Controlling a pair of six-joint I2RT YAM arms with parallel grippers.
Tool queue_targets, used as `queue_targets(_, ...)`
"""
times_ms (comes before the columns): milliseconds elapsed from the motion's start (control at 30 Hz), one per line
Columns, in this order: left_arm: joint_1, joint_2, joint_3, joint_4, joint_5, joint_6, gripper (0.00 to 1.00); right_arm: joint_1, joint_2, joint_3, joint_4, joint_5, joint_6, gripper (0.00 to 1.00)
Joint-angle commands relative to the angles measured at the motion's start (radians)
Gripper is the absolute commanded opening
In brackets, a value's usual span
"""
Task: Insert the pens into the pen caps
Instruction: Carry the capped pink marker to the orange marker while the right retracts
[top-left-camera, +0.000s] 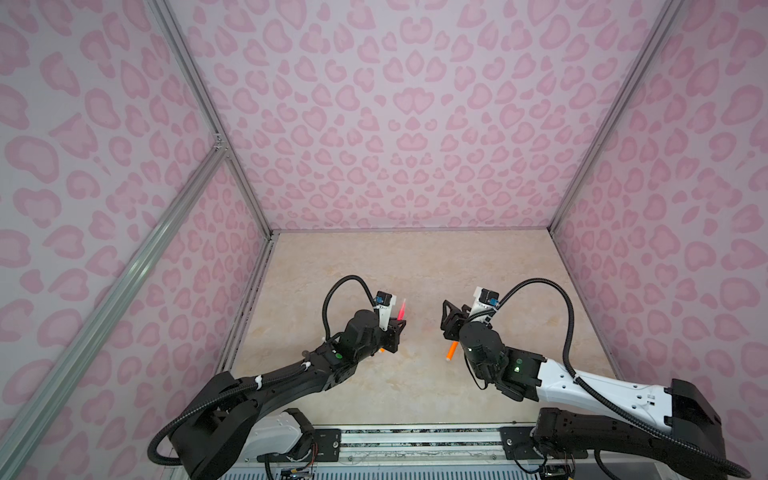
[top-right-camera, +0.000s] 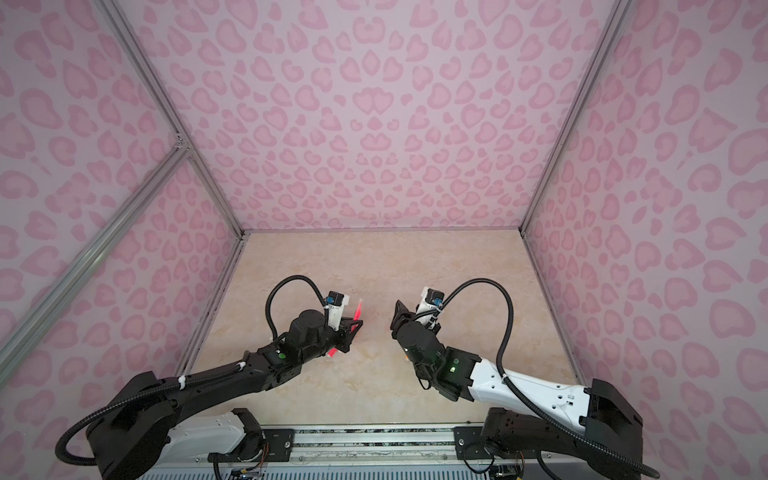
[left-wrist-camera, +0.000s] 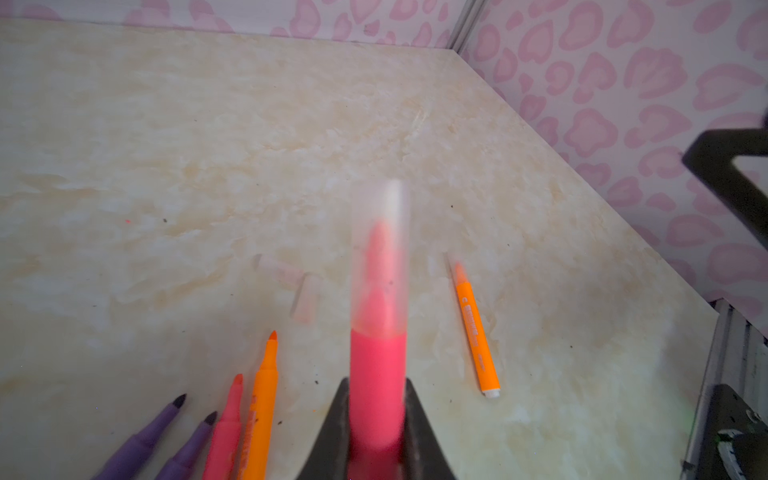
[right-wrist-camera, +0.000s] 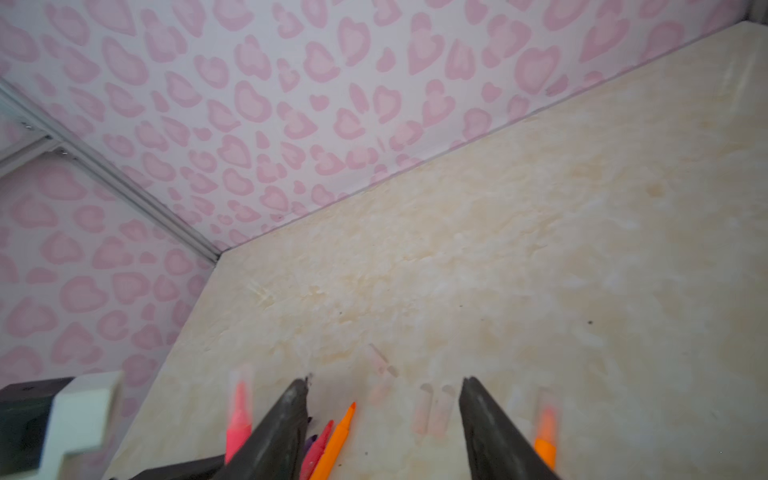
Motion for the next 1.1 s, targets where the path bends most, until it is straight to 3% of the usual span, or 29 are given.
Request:
queue_targets(0,-0.053,0.087,0.078,0.002,-0.003,0.029,0.03,-0.083,-0.046,-0.014,-0.130,0.014,0.020,0.60)
queue_targets(167,-0.085,0.287,0.212,-0.061,0.027,0.015,0.03,-0.219,-0.146,-0.055,-0.311,0.102,0.016,0.59)
queue_targets(300,-0.104,0.398,0.307,-0.122,0.041,0.018,0.03,-0.282,-0.262,-0.152,-0.240,0.175,-0.112,0.61)
queue_targets(533,-0.169,0.540,0.433,-0.202,0.003,0.011,0.03,-0.480,-0.406,-0.322,-0.136,0.169,-0.210,0.63)
queue_targets(567,-0.173,0.558,0.454,-0.226,-0.022,0.011,0.03,-0.520,-0.423,-0.335,-0.162,0.164,-0.157,0.63)
queue_targets(700,-0.175,0.602,0.499,-0.272,-0.091,0.008,0.03,-0.635,-0.504,-0.374,-0.157,0.011,-0.175,0.63)
queue_targets(1067,-0.179,0.668,0.538,-0.261,-0.023,0.001,0.03,-0.655,-0.597,-0.421,-0.143,-0.055,-0.192,0.65)
